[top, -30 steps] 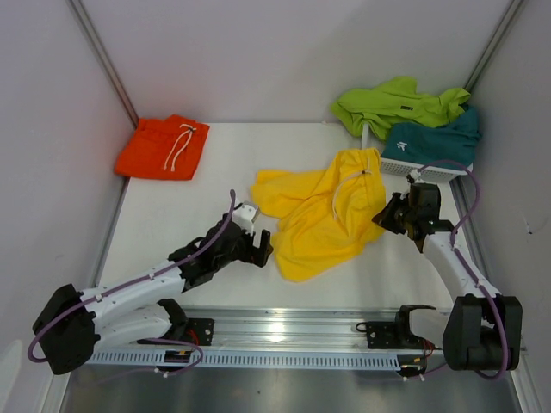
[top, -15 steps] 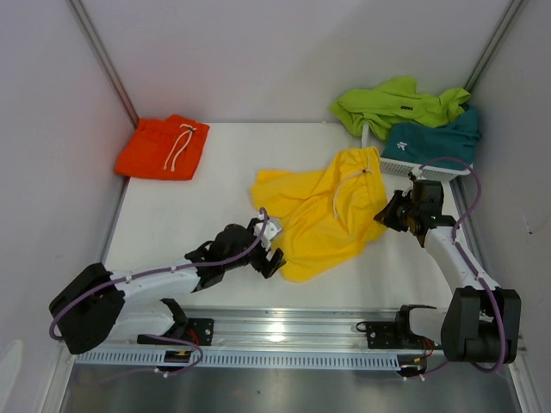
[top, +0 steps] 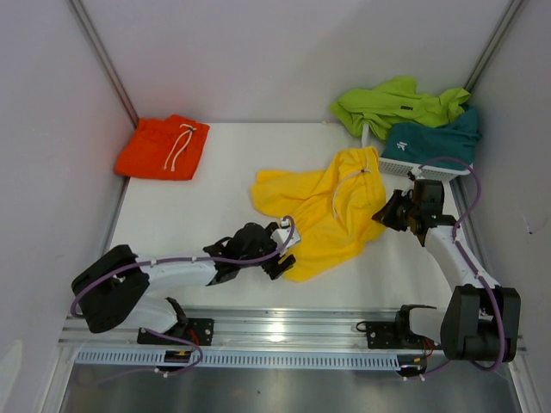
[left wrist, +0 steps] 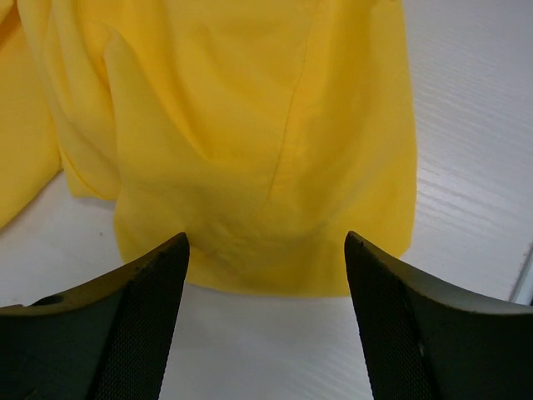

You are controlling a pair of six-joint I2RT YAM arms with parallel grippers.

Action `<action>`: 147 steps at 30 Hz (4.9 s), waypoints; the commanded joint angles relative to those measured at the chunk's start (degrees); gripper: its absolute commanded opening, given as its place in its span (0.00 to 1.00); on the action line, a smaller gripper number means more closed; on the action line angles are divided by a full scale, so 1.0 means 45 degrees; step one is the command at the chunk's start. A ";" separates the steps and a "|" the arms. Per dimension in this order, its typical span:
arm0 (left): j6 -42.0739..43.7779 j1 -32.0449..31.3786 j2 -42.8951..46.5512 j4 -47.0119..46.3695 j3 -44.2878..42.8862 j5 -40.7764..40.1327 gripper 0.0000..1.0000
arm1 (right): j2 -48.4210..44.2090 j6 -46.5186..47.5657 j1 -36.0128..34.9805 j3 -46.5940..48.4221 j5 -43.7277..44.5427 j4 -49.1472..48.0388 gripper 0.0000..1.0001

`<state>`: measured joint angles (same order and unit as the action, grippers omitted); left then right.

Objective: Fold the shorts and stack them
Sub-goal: Flatten the shorts out

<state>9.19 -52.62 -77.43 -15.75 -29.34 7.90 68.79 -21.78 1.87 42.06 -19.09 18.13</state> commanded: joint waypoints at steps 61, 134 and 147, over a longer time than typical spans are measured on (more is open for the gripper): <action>-0.7920 0.5382 0.3416 0.4576 -0.1921 0.0800 0.82 | -0.5482 -0.1311 0.2260 -0.1045 0.1489 0.2984 0.00; -0.9894 0.7649 0.5177 0.3386 0.2459 0.2264 0.99 | -0.3842 -0.1586 0.2221 -0.2629 -0.0113 0.0912 0.00; -0.9640 0.7885 0.4744 0.3186 0.2282 0.2620 0.86 | -0.3765 -0.1683 0.2221 -0.2824 -0.0191 0.0600 0.00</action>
<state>-35.81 -17.80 -59.57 -2.09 -16.93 21.15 52.07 -29.93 11.86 29.82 -18.96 23.46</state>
